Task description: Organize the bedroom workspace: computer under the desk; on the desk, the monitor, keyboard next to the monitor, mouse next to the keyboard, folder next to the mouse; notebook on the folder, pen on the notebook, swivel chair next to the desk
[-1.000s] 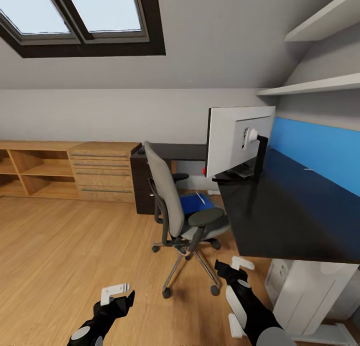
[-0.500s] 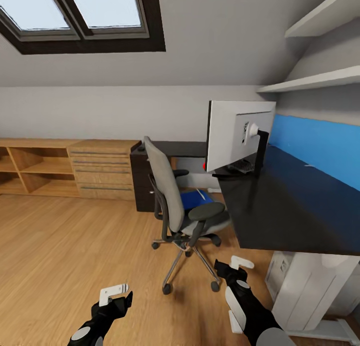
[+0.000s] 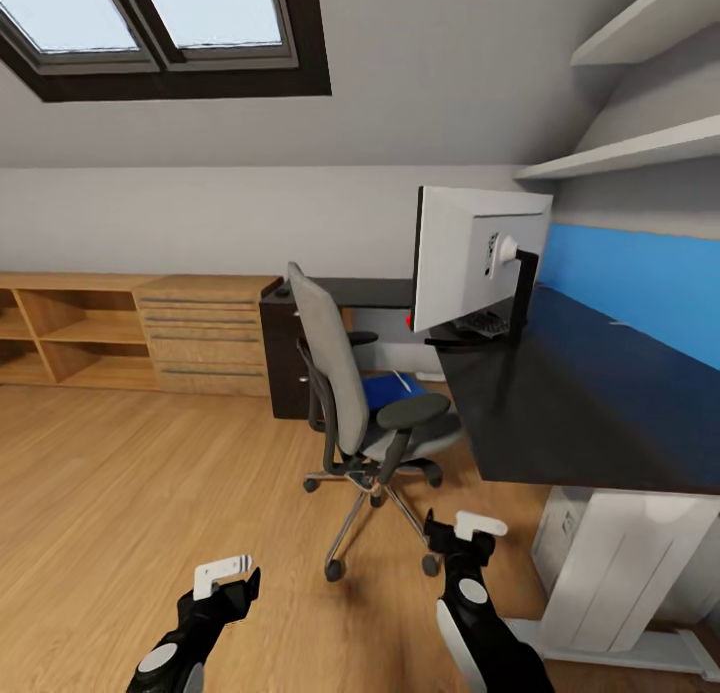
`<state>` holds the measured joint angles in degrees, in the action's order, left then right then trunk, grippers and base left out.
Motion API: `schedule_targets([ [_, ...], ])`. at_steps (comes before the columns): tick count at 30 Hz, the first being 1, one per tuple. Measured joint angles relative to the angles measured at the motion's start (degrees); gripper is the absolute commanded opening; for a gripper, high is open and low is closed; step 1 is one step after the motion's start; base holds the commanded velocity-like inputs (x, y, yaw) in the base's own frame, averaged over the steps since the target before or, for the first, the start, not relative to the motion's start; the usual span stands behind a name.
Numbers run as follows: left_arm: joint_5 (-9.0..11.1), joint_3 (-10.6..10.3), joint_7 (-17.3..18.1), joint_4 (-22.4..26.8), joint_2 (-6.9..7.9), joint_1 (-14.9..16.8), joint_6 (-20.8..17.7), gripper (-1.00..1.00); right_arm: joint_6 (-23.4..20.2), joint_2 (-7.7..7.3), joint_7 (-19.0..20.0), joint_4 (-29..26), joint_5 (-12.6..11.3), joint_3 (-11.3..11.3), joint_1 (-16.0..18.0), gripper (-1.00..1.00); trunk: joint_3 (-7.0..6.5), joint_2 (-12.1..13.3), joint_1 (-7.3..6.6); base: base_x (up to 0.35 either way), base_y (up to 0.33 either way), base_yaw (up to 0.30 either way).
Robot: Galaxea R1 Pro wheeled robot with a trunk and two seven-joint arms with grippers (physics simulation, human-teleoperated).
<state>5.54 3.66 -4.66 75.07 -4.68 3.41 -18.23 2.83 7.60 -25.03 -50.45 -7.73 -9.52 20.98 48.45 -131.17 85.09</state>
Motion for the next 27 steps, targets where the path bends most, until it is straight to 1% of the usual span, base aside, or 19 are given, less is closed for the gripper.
schedule_targets([
  [1, 0.01, 0.00, 0.00, 1.04, -0.01, 0.00, -0.11, 1.00, -0.02, 0.00, -1.52, -1.70, 0.15, -1.34, -0.97, 1.00, 0.18, -0.40, 0.22, 0.000, 0.000, 0.000],
  [4, 0.06, 0.00, 0.00, 2.56, -0.03, 0.00, -0.41, 1.00, -0.03, -0.01, -3.87, -3.55, 0.30, -3.00, -2.02, 1.00, 0.72, -1.60, 0.88, 0.000, 0.000, 0.000],
  [7, 0.09, 0.01, 0.01, 3.39, -0.03, 0.00, -1.35, 1.00, -0.04, -0.05, -5.04, -4.41, 0.37, -3.79, -2.51, 1.00, 1.26, -2.81, 1.54, 0.000, 0.000, 0.000],
  [8, 0.09, 0.01, 0.01, 3.58, 0.00, 0.00, -1.86, 1.00, -0.04, -0.08, -5.25, -4.56, 0.38, -3.93, -2.59, 1.00, 1.44, -3.21, 1.76, 0.000, 0.000, 0.000],
  [9, 0.10, 0.00, 0.03, 4.19, 0.02, 0.00, -3.14, 1.00, -0.04, -0.15, -5.49, -4.76, 0.41, -4.04, -2.69, 1.00, 1.44, -3.22, 1.76, 0.000, 0.000, 0.000],
  [10, 0.08, 0.00, 0.03, 4.38, 0.03, 0.00, -3.46, 1.00, -0.03, -0.19, -5.54, -4.79, 0.41, -4.09, -2.74, 1.00, 1.44, -3.22, 1.76, 0.000, 0.000, 0.000],
  [16, 0.02, 0.09, 0.03, 4.50, 0.16, 0.00, -3.96, 1.00, 0.09, -0.22, -5.65, -4.83, 0.48, -4.18, -2.83, 1.00, 1.44, -3.22, 1.76, 0.023, 0.019, 0.000],
  [23, 0.02, 0.10, 0.03, 4.42, 0.22, 0.00, -3.99, 1.00, 0.74, -0.21, -5.83, -5.05, 0.51, -4.19, -2.83, 1.00, 1.44, -3.22, 1.74, 0.200, 0.149, 0.000],
  [27, 0.00, 0.09, 0.03, 4.40, 0.22, 0.00, -3.98, 1.00, 1.02, -0.17, -5.89, -5.10, 0.50, -4.19, -2.83, 1.00, 1.44, -3.22, 1.75, 0.175, 0.046, 0.000],
])
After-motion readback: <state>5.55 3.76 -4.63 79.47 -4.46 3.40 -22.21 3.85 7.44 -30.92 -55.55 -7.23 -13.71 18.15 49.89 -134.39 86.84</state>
